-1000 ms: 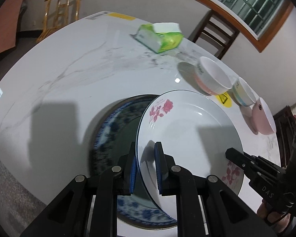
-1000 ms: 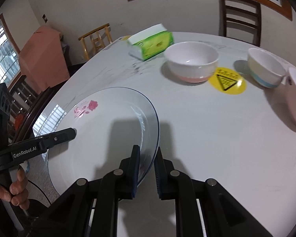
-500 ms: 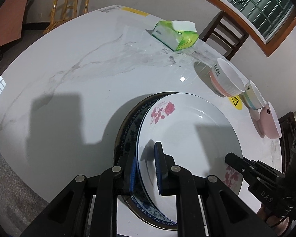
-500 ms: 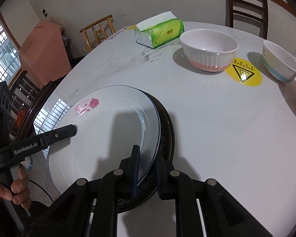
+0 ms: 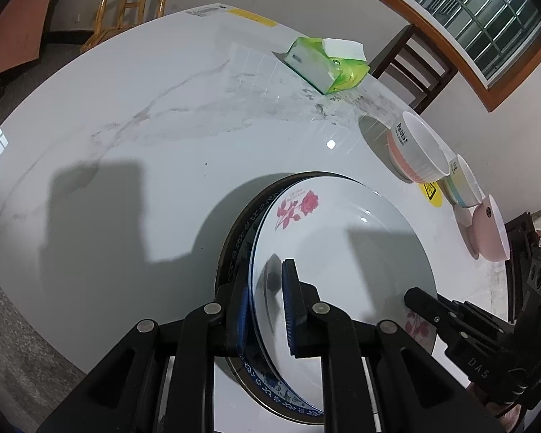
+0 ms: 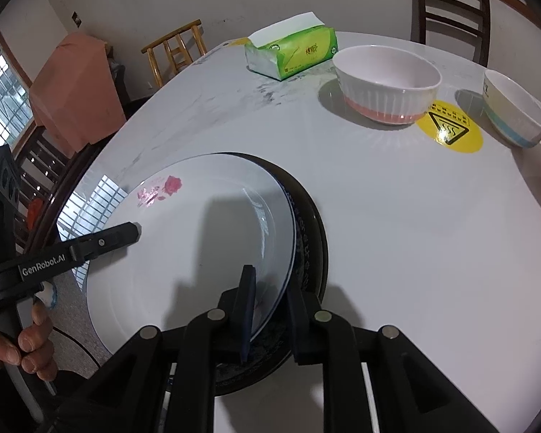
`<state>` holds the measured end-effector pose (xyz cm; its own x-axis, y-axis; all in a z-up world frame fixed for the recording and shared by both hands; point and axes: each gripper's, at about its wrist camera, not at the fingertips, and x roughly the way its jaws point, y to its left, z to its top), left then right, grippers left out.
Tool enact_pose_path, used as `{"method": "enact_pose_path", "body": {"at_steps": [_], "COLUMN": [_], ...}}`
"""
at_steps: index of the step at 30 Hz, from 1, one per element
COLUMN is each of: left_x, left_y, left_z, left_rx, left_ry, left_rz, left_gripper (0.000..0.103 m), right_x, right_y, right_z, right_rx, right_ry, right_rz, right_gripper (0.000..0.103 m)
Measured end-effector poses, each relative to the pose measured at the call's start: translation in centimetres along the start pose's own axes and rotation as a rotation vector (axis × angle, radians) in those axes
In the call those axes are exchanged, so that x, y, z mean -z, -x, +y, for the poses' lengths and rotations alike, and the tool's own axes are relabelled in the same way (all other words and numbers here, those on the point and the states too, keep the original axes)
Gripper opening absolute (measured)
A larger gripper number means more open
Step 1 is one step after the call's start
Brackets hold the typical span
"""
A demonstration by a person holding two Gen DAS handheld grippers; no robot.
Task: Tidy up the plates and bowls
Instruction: 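Set the pink-flower plate down on the stack and open both grippers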
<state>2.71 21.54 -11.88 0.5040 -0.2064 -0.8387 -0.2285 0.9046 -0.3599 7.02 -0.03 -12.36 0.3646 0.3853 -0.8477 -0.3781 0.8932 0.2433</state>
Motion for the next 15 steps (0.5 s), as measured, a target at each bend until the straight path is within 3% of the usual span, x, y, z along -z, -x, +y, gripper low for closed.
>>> {"method": "enact_pose_path", "body": {"at_steps": [15], "left_x": [-0.3], "left_y": [-0.2], "left_z": [-1.1], "left_rx": [-0.077], "left_ry": [-0.044], "left_rz": [0.034], "left_gripper": [0.018], "right_x": [-1.1], "right_y": [-0.5], "right_z": [1.4], "right_rx": [0.084], "right_ry": [0.029], "right_rz": [0.123], "right_gripper": [0.021]}}
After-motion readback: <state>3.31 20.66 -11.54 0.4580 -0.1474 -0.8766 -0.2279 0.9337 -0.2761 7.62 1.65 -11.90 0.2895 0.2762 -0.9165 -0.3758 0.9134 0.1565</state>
